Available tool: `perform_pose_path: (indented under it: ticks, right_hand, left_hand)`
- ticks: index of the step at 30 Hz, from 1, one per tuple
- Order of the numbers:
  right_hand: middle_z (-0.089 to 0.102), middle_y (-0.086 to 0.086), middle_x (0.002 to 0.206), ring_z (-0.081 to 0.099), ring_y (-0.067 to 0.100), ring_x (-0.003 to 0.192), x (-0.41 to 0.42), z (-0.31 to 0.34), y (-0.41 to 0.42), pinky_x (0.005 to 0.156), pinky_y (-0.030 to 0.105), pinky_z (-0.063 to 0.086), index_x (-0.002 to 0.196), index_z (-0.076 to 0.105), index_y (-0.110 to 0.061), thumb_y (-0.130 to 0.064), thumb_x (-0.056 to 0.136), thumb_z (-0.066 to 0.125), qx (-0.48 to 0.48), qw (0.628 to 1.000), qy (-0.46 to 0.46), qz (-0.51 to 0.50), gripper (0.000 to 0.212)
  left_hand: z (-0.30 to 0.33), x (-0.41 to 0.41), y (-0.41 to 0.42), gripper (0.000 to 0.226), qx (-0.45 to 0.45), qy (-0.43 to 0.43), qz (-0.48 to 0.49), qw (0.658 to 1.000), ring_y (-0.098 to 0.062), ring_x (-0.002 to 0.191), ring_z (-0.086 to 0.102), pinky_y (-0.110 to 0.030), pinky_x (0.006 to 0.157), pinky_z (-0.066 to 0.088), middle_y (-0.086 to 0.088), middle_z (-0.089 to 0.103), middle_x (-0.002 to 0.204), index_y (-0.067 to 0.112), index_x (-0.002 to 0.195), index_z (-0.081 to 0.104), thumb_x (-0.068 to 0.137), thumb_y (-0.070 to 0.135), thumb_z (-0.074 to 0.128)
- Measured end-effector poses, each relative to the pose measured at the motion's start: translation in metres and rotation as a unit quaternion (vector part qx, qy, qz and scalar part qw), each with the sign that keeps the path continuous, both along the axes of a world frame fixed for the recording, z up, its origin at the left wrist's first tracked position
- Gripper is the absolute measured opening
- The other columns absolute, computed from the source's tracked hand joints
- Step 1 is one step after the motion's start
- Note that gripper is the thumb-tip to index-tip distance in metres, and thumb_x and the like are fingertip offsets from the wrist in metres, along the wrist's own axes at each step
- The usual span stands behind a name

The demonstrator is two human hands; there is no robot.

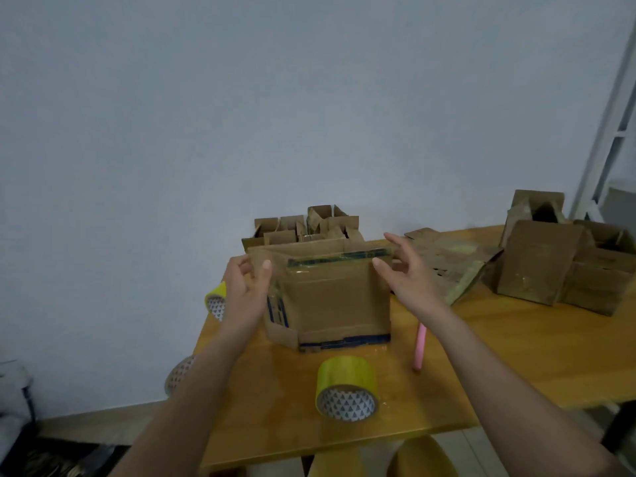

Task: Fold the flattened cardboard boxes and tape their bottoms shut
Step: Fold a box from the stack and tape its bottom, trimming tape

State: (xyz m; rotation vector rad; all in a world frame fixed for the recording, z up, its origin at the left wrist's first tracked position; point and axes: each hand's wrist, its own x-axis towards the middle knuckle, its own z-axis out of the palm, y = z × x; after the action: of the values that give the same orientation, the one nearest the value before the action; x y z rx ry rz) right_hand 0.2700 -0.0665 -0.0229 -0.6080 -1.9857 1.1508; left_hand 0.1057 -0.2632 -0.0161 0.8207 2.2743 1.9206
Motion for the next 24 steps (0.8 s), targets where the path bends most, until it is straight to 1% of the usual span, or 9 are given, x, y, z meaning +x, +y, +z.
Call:
perform_pose_path:
  ticks: [3, 5, 8, 11, 15, 18, 20, 23, 24]
  right_hand:
    - [0.048, -0.009, 0.131, 0.043, 0.005, 0.117, 0.0, -0.004, -0.001, 0.076, 0.008, 0.036, 0.136, 0.048, -0.035, -0.033, 0.093, 0.062, -0.011, 1.0, 0.003, 0.015, 0.045]
    - [0.047, -0.014, 0.127, 0.041, 0.004, 0.119, 0.002, -0.005, -0.003, 0.076, 0.004, 0.034, 0.131, 0.051, -0.039, -0.031, 0.094, 0.062, -0.006, 1.0, 0.008, 0.027, 0.04]
    - [0.045, -0.018, 0.132, 0.037, 0.001, 0.121, 0.003, -0.008, -0.002, 0.073, -0.002, 0.037, 0.136, 0.049, -0.038, -0.029, 0.095, 0.061, 0.014, 0.999, 0.009, 0.034, 0.043]
    - [0.043, -0.016, 0.143, 0.035, -0.003, 0.123, 0.001, -0.011, 0.001, 0.076, -0.003, 0.036, 0.142, 0.045, -0.036, -0.028, 0.097, 0.058, 0.044, 0.998, 0.001, 0.033, 0.047]
    - [0.042, -0.015, 0.146, 0.033, -0.006, 0.126, -0.002, -0.014, 0.003, 0.086, 0.001, 0.034, 0.145, 0.041, -0.035, -0.029, 0.098, 0.055, 0.068, 0.997, -0.002, 0.031, 0.05]
    - [0.046, -0.015, 0.136, 0.041, -0.007, 0.12, -0.002, -0.014, 0.004, 0.09, 0.011, 0.039, 0.145, 0.039, -0.04, -0.033, 0.097, 0.056, 0.07, 0.997, -0.008, 0.034, 0.052]
    - [0.049, -0.014, 0.124, 0.044, -0.007, 0.111, 0.0, -0.014, 0.004, 0.084, 0.012, 0.041, 0.143, 0.041, -0.046, -0.042, 0.094, 0.057, 0.074, 0.996, -0.014, 0.05, 0.052]
    - [0.049, -0.007, 0.106, 0.049, 0.003, 0.096, 0.004, -0.013, 0.005, 0.079, 0.01, 0.041, 0.13, 0.054, -0.047, -0.053, 0.092, 0.052, 0.064, 0.993, -0.011, 0.101, 0.038]
    - [0.049, -0.005, 0.103, 0.049, 0.004, 0.094, 0.004, -0.014, 0.005, 0.078, 0.011, 0.04, 0.123, 0.06, -0.045, -0.054, 0.093, 0.05, 0.056, 0.991, -0.01, 0.123, 0.033]
  left_hand:
    - [-0.015, 0.01, -0.001, 0.043, -0.001, 0.063, -0.057, 0.996, -0.003, 0.121, 0.042, -0.022, 0.093, 0.038, 0.027, 0.045, 0.122, 0.029, 0.14, 0.038, 0.099, 0.038, 0.048]
    - [-0.022, 0.007, 0.001, 0.049, -0.023, 0.115, -0.054, 0.992, 0.005, 0.123, 0.039, -0.028, 0.101, 0.035, 0.03, 0.042, 0.126, 0.034, 0.142, 0.038, 0.096, 0.041, 0.054]
    - [-0.026, -0.003, 0.005, 0.062, -0.08, 0.13, -0.047, 0.987, -0.012, 0.147, 0.014, -0.05, 0.117, 0.023, 0.008, 0.022, 0.157, 0.057, 0.138, 0.03, 0.081, 0.068, 0.051]
    - [-0.026, -0.009, 0.011, 0.055, -0.094, 0.132, -0.057, 0.985, -0.026, 0.146, 0.017, -0.058, 0.113, 0.029, -0.001, 0.025, 0.154, 0.077, 0.12, 0.027, 0.07, 0.079, 0.051]
    - [-0.023, -0.006, 0.017, 0.05, -0.075, 0.145, -0.101, 0.981, -0.022, 0.136, 0.037, -0.054, 0.105, 0.041, 0.013, 0.044, 0.138, 0.059, 0.116, 0.044, 0.072, 0.073, 0.062]
    - [-0.021, 0.001, 0.017, 0.034, -0.044, 0.134, -0.113, 0.984, -0.011, 0.123, 0.048, -0.048, 0.1, 0.047, 0.032, 0.049, 0.12, 0.038, 0.111, 0.055, 0.083, 0.045, 0.071]
    - [-0.019, -0.001, 0.014, 0.02, -0.024, 0.145, -0.107, 0.983, -0.005, 0.112, 0.054, -0.043, 0.095, 0.051, 0.026, 0.055, 0.115, 0.028, 0.107, 0.06, 0.089, 0.027, 0.067]
    - [-0.01, 0.0, 0.006, 0.015, -0.018, 0.132, -0.118, 0.984, 0.007, 0.099, 0.056, -0.017, 0.082, 0.051, 0.009, 0.061, 0.116, 0.022, 0.104, 0.065, 0.089, 0.019, 0.066]
    - [-0.008, 0.0, 0.003, 0.016, -0.015, 0.114, -0.127, 0.985, 0.01, 0.097, 0.057, -0.014, 0.079, 0.05, 0.009, 0.062, 0.116, 0.024, 0.104, 0.066, 0.088, 0.02, 0.067]
